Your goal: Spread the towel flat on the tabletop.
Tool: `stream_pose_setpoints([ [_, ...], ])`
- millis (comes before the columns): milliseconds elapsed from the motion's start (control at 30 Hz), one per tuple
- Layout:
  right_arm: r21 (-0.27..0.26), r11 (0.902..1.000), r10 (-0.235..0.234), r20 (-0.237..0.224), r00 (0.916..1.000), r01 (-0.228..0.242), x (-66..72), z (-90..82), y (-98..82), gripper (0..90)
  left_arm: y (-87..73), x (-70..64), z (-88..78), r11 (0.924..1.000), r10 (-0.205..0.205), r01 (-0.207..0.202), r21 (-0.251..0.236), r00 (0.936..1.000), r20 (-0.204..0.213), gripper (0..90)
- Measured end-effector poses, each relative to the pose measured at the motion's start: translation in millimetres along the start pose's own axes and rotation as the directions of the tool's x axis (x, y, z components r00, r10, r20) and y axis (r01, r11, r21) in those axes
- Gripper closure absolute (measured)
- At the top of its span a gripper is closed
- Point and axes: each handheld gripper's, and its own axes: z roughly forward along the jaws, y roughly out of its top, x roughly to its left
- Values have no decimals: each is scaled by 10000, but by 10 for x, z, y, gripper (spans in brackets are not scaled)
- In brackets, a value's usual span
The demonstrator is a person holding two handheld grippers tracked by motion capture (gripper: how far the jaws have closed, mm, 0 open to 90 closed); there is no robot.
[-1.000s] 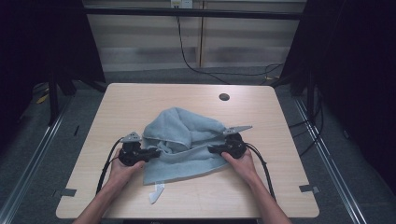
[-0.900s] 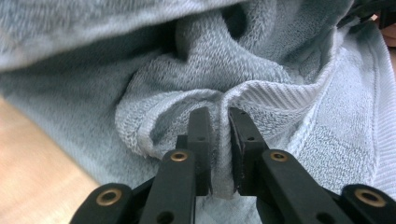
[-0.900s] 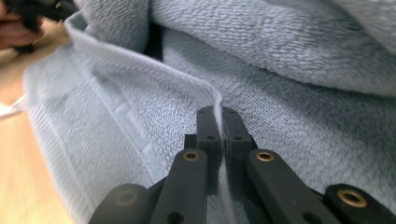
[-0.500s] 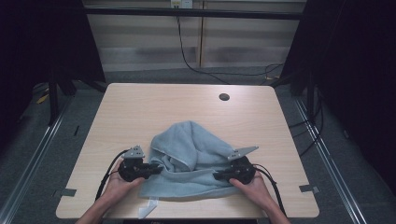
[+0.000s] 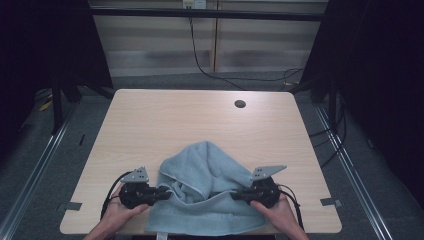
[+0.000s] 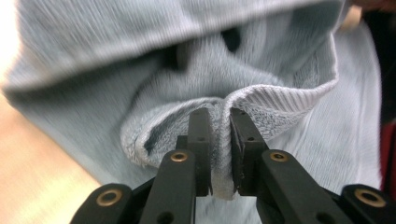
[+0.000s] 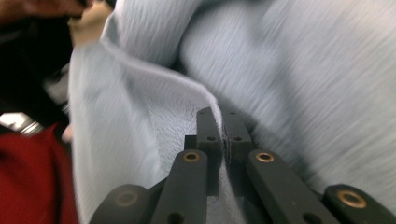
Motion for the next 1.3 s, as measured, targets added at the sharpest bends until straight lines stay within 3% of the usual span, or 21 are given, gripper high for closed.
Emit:
stream_pose_setpoints([
  [100,-870,9961,-145,341,9993,175,-80,-114,254,884,183,10,-102,9973,-21,21,-733,10000,3,806],
  [133,-1491,9885,-169,551,9983,250,-122,-210,442,884,255,18,-145,9948,29,-36,-1018,10000,-77,807],
  [167,-1491,9885,-169,551,9983,250,-122,-210,442,884,331,32,-197,9920,89,-108,-1257,9998,-160,807],
  [300,-2493,9671,-244,1070,9940,506,-200,-408,765,884,658,81,-418,9701,16,-102,-2425,9994,-358,808],
  [433,-3351,9408,-36,1375,9905,499,-340,-578,1025,884,1014,129,-608,9457,88,-291,-3236,9979,-640,808],
  [500,-3566,9326,-18,1499,9887,558,-394,-611,1163,884,1201,148,-658,9372,202,-523,-3447,9952,-961,808],
  [600,-3755,9241,-34,1769,9842,706,-474,-643,1387,884,1478,236,-729,9186,-57,-363,-3936,9944,-1051,808],
  [733,-3974,9146,114,2095,9777,745,-637,-689,1711,884,1791,369,-734,9154,-168,-493,-3995,9869,-1602,808],
  [800,-4022,9128,259,2288,9731,703,-749,-691,1871,882,1941,528,-687,9066,-520,-210,-4216,9856,-1609,806],
  [867,-3813,9222,432,2690,9622,652,-894,-661,2050,872,2107,708,-583,9126,-912,67,-4087,9780,-1877,798],
  [933,-3925,9191,858,2868,9541,353,-1028,-610,2174,805,2193,854,-473,9080,-1560,611,-4146,9675,-1991,755],
  [967,-3975,9175,1150,2965,9481,130,-1086,-577,2194,745,2193,908,-414,9137,-1720,752,-3994,9619,-2125,686],
  [1000,-4152,9095,1549,2943,9431,-199,-1152,-537,2182,649,2171,944,-359,9260,-1684,613,-3725,9502,-2622,647],
  [1033,-4069,9127,1730,3006,9379,-380,-1204,-497,2151,615,2130,983,-322,9316,-1775,778,-3549,9497,-2578,602],
  [1067,-4056,9131,1857,3248,9274,-408,-1231,-464,2100,595,2074,1020,-309,9269,-1906,954,-3630,9529,-2361,586],
  [1100,-3872,9209,1842,3301,9258,-452,-1254,-409,1972,553,2010,1041,-301,9255,-1982,994,-3654,9494,-2437,566],
  [1133,-3872,9209,1842,3301,9258,-452,-1254,-409,1972,553,1944,1062,-285,9282,-2023,1071,-3562,9490,-2419,566],
  [1200,-3670,9290,1695,3058,9369,-483,-1243,-378,1824,545,1807,1099,-250,9369,-2107,1204,-3283,9436,-2553,564],
  [1233,-3489,9354,1672,2941,9410,-572,-1229,-366,1751,545,1732,1114,-238,9381,-2137,1279,-3217,9450,-2474,564],
  [1267,-3298,9419,1636,2829,9451,-644,-1212,-357,1680,544,1653,1119,-219,9343,-2279,1444,-3260,9450,-2345,568],
  [1300,-3258,9427,1623,2595,9520,-719,-1148,-359,1534,544,1568,1113,-192,9340,-2295,1512,-3236,9482,-2195,581],
])
